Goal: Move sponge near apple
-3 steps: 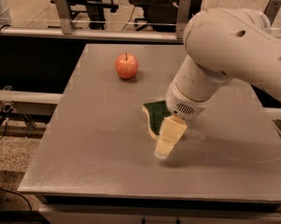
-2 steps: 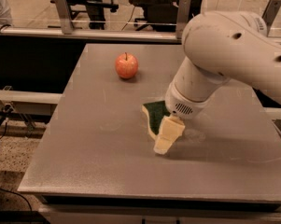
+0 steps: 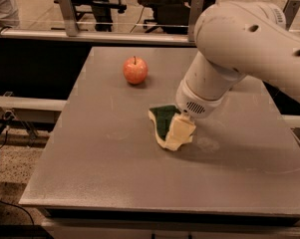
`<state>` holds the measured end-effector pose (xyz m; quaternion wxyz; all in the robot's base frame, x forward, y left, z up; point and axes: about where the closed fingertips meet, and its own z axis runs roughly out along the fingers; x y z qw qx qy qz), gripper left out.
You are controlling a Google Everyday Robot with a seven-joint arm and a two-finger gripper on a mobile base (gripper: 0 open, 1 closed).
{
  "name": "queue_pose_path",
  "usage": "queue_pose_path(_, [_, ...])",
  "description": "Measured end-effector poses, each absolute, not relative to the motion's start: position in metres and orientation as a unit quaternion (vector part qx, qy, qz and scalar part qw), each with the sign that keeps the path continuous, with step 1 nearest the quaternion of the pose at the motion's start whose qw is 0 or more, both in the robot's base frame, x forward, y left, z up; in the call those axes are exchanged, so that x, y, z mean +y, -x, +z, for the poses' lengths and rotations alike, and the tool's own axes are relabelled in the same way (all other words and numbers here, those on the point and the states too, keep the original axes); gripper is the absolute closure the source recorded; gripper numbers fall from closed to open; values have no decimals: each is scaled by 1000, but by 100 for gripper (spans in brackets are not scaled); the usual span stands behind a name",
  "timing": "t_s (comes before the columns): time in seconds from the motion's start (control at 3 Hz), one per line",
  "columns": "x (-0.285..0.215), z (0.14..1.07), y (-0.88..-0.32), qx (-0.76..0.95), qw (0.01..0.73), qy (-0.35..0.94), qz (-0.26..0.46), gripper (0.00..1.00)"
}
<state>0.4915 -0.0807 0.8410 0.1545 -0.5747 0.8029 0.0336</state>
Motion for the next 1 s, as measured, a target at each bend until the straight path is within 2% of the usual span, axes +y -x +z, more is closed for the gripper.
queue_pose_path(0.33, [-70, 855, -506, 796, 166, 581, 30, 86])
queue_pose_path(0.67, [-58, 863, -526, 791, 174, 586, 33, 100])
queue_pose_path(1.0, [-45, 862, -552, 779, 189, 596, 37, 100])
